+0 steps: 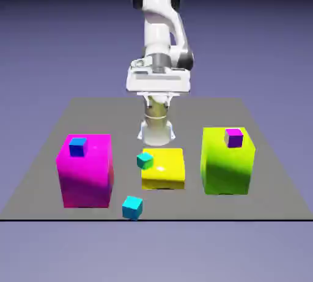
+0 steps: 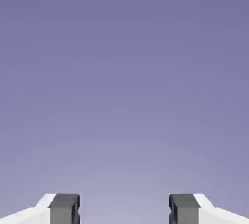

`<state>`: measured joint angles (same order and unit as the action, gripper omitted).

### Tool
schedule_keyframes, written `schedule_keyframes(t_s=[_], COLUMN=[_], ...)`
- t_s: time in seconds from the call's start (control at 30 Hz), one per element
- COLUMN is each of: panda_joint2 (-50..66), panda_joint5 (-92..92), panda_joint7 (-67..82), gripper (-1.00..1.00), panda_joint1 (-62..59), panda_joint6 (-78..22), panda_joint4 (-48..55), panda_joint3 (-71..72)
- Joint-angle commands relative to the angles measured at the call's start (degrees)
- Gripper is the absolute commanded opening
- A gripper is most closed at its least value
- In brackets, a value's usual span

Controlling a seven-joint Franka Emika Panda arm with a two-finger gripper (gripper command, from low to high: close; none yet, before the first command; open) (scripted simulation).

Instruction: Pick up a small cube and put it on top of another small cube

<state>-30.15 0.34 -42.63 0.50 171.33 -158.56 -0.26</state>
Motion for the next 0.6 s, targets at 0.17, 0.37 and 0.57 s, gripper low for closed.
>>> schedule_keyframes(t_s=[0.17, 0.37, 0.57], panda_joint2=[12.5, 24.9, 37.4], panda_joint5=[1.7, 3.4, 5.1], panda_joint7=[-0.9, -1.7, -2.6], gripper=[0.00, 0.00, 0.00], panda_joint1=[-0.9, -1.9, -2.8], panda_joint6=[-13.3, -26.6, -39.9], panda_joint4=[12.2, 24.3, 36.5], panda_joint3=[-1.3, -2.6, -3.9])
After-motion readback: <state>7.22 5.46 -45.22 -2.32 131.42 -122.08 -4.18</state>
